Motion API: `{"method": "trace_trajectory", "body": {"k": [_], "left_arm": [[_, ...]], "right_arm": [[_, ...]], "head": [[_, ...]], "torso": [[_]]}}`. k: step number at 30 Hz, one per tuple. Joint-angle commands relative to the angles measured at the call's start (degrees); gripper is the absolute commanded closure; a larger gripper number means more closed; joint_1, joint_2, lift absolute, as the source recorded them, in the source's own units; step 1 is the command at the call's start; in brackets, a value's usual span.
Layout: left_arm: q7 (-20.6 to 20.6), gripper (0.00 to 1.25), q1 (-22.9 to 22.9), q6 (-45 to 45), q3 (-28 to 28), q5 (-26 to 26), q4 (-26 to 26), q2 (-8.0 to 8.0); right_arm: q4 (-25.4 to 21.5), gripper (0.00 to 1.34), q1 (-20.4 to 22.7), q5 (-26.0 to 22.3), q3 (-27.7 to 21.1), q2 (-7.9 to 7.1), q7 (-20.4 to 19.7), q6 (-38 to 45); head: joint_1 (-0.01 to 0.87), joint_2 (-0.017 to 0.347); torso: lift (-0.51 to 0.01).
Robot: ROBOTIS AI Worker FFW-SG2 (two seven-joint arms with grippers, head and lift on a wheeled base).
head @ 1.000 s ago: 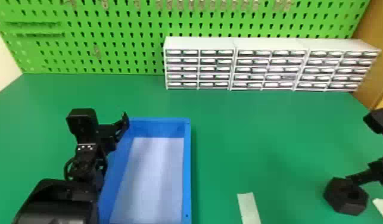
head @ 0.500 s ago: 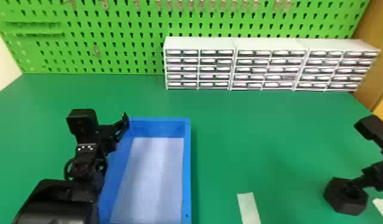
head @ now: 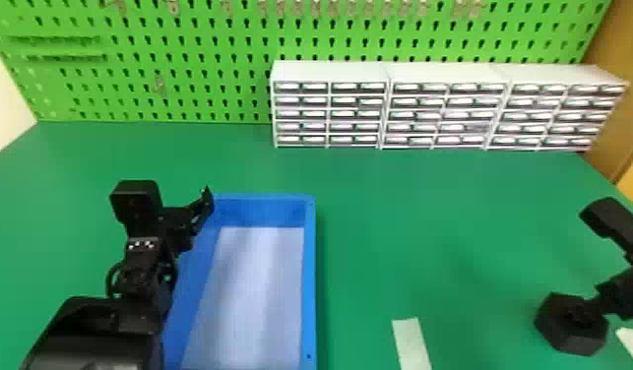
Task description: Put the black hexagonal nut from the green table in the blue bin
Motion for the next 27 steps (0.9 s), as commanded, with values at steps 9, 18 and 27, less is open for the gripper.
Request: {"method": "trace_trajectory", "body": {"k": [9,18,27], "left_arm": [[0.0,0.25,0.0,0.0,0.0,0.0,0.0,0.0],[0.0,0.25,0.0,0.0,0.0,0.0,0.0,0.0],[0.0,0.25,0.0,0.0,0.0,0.0,0.0,0.0]], "right_arm": [[1.6,0.53,0.1,0.3,0.2,0.54,0.0,-0.7],[2.4,0.59,-0.1,0.4,0.7,0.81,-0.1,-1.0],[2.4,0.89,-0.1,0.8,0.8,0.81,0.0,-1.0]], "head": [[0.686,0.051],[0.686,0.051],[0.686,0.051]], "torso": [[-0.096],[-0.096],[-0.096]]}}
